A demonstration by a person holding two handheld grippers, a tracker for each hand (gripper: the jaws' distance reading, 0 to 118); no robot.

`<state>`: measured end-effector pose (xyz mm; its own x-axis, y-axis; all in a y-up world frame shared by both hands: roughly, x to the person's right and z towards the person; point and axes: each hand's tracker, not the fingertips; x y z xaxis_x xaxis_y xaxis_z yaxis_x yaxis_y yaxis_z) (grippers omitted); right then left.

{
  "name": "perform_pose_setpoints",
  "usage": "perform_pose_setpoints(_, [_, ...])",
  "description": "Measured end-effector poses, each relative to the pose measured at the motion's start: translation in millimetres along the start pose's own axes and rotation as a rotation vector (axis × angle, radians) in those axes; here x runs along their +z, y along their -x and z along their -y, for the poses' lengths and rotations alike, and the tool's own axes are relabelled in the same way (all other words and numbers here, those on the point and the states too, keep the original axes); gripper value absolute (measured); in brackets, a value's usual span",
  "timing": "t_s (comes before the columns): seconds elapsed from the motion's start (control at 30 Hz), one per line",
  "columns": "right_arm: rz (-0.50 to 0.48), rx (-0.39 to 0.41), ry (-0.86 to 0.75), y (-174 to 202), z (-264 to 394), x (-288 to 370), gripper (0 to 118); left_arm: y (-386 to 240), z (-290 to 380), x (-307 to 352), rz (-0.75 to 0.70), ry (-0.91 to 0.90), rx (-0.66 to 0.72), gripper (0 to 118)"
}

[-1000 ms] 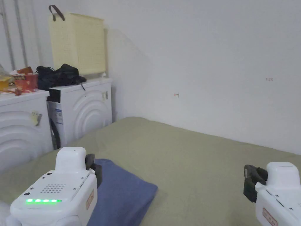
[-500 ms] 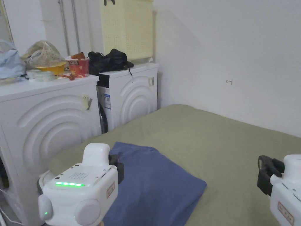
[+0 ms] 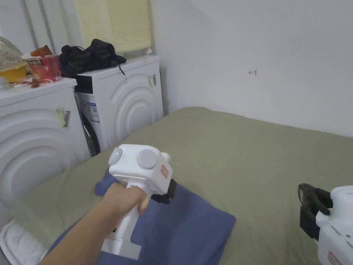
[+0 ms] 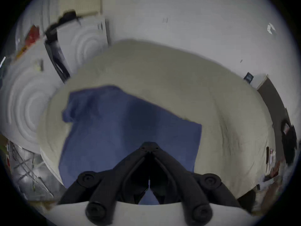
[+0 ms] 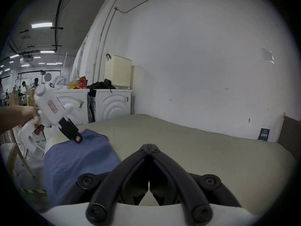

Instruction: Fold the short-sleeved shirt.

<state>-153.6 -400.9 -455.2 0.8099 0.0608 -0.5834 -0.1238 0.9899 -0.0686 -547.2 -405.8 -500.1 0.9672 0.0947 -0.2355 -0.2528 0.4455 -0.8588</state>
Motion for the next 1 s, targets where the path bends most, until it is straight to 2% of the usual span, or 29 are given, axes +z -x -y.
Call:
perform_pose_setpoints(0.1, [0.014,-0.016,0.002,-8,6,-4,0,-6,3,-38,0.022,0.002,-0.025,0])
perform_pose_setpoints(0.13, [0.017,-0.017,0.002,-10,7,-5,0,-7,6,-49,0.024,0.001,-0.016,6])
perform_pose_setpoints(0.17, [0.017,-0.015,0.002,-12,8,-6,0,-4,10,-59,0.032,0.017,0.009,29])
perform_pose_setpoints(0.23, [0.007,-0.005,0.000,-16,10,-9,0,-2,18,-77,0.047,0.085,0.059,110])
perform_pose_setpoints(0.27, [0.007,0.001,0.001,-16,10,-11,0,-3,23,-83,0.067,0.127,0.065,118])
perform_pose_setpoints(0.33, [0.009,0.008,0.009,-16,11,-12,0,-6,30,-88,0.115,0.145,0.063,115])
perform_pose_setpoints(0.4, [0.006,-0.002,0.007,-15,13,-11,0,-9,36,-99,0.100,0.178,0.058,113])
perform_pose_setpoints(0.5, [0.000,-0.002,0.012,-12,16,-7,0,-13,41,-109,0.024,0.196,0.053,97])
perform_pose_setpoints(0.57, [-0.012,0.011,0.018,-14,19,-2,0,-18,39,-103,-0.021,0.168,0.042,67])
perform_pose_setpoints(0.6, [-0.014,0.020,0.019,-15,21,0,0,-19,39,-98,-0.029,0.165,0.017,67])
perform_pose_setpoints(0.63, [-0.013,0.028,0.023,-16,22,3,0,-19,38,-92,-0.010,0.155,-0.028,59])
perform_pose_setpoints(0.67, [-0.010,0.034,0.029,-18,22,6,0,-19,38,-87,0.002,0.145,-0.027,27])
perform_pose_setpoints(0.7, [-0.005,0.038,0.035,-21,23,9,0,-18,34,-81,-0.026,0.136,-0.011,5])
perform_pose_setpoints(0.77, [0.011,0.037,0.040,-29,22,18,0,-18,32,-69,0.019,0.099,0.033,5])
perform_pose_setpoints(0.87, [0.058,0.043,0.040,-48,19,37,0,-23,26,-43,0.039,0.037,0.017,5])
perform_pose_setpoints(1.0, [0.163,0.063,0.049,-84,18,76,0,-47,17,-4,0.103,-0.043,-0.001,5])
